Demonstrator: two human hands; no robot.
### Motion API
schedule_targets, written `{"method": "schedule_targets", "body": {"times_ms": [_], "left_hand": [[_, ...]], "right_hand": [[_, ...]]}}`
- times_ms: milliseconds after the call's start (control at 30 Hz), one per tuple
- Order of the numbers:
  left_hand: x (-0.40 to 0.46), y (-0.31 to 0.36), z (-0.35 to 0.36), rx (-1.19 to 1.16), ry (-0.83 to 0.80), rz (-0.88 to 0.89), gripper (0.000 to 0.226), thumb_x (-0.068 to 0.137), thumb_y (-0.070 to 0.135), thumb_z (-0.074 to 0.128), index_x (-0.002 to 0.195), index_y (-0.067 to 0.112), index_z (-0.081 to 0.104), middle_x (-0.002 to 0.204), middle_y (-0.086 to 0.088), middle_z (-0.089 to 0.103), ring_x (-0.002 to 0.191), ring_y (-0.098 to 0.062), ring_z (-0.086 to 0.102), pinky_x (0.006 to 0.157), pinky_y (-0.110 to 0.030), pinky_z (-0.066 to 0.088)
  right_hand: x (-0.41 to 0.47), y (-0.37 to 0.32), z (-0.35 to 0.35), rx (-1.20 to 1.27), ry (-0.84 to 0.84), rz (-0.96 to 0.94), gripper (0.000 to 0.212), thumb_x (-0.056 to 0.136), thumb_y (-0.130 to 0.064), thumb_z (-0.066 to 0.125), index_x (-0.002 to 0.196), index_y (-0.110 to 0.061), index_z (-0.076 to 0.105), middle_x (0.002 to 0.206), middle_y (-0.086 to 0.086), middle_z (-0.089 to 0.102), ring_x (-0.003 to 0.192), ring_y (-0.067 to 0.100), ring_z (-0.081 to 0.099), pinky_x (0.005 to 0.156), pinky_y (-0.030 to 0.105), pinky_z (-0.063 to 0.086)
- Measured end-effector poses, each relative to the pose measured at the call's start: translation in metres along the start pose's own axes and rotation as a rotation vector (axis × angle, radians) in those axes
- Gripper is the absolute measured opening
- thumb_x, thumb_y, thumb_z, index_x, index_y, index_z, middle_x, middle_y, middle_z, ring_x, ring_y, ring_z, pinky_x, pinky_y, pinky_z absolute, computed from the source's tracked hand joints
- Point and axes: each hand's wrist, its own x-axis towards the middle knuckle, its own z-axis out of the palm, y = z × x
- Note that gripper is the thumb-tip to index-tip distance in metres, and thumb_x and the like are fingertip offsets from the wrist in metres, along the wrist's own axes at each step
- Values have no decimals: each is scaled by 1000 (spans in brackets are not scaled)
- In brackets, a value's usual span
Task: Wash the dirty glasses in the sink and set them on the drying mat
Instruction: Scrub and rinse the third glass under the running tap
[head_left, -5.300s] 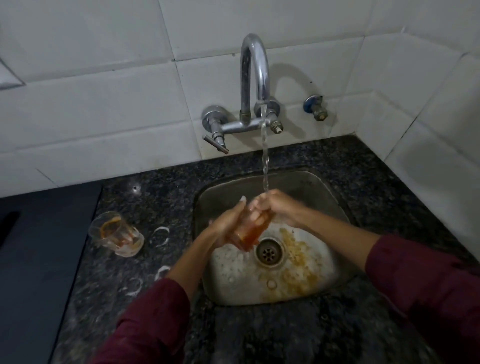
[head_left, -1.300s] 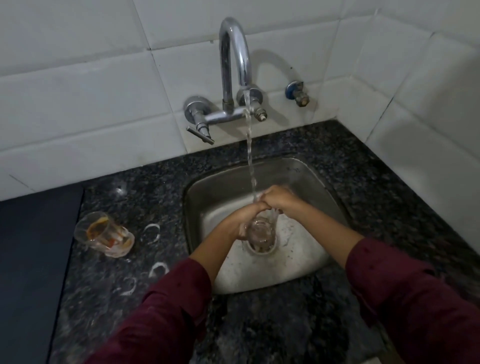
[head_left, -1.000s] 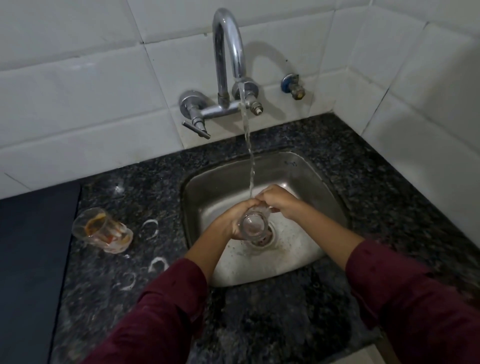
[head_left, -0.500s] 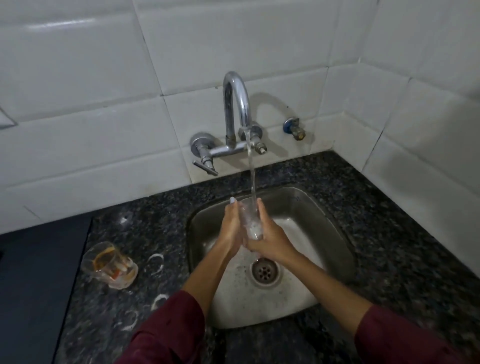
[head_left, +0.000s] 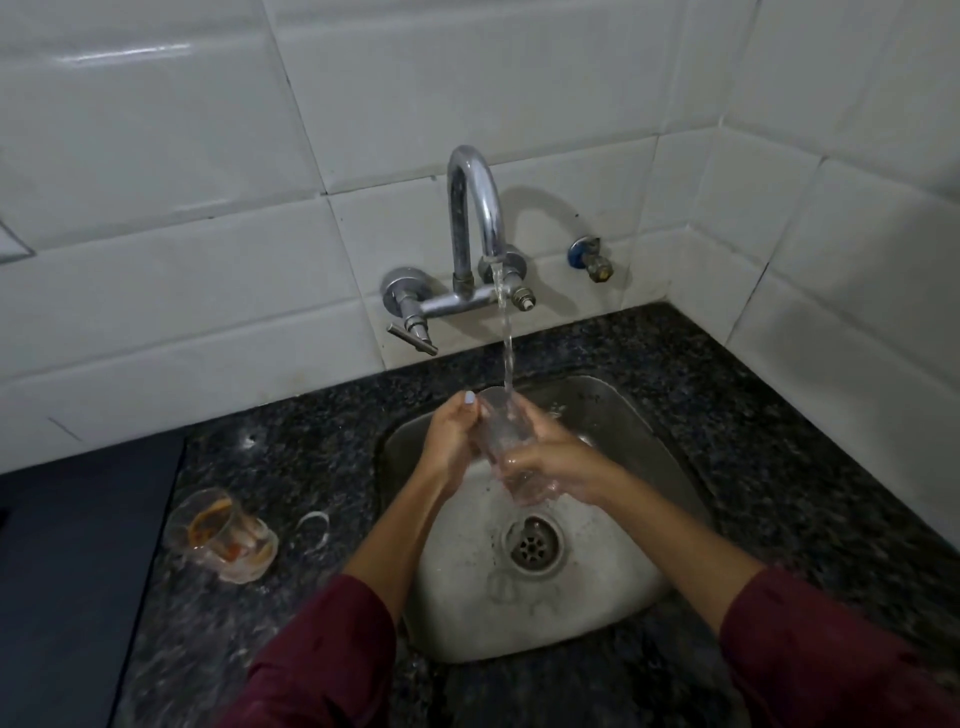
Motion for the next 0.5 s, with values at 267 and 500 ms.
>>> {"method": "schedule_targets", "body": {"times_ms": [267,500], "left_hand": [[-4,6,1,-157,-14,21,32,101,13,39,72,10,52,65,-2,60,61,-12,56,64,-26,48],[4,-3,9,177,41,-13,30,100,28,47,75,15,57,77,-7,59,74,-20,56,72,-35,46]], "right_hand": [[2,6,-1,42,-58,-65,112,65,-7,75,143,-53,8,118,10,60,80,31,68,62,38,55],[5,11,-3,-685,147,-99,117,64,-25,73,143,-50,-9,117,13,60,92,34,65,70,38,51]]}}
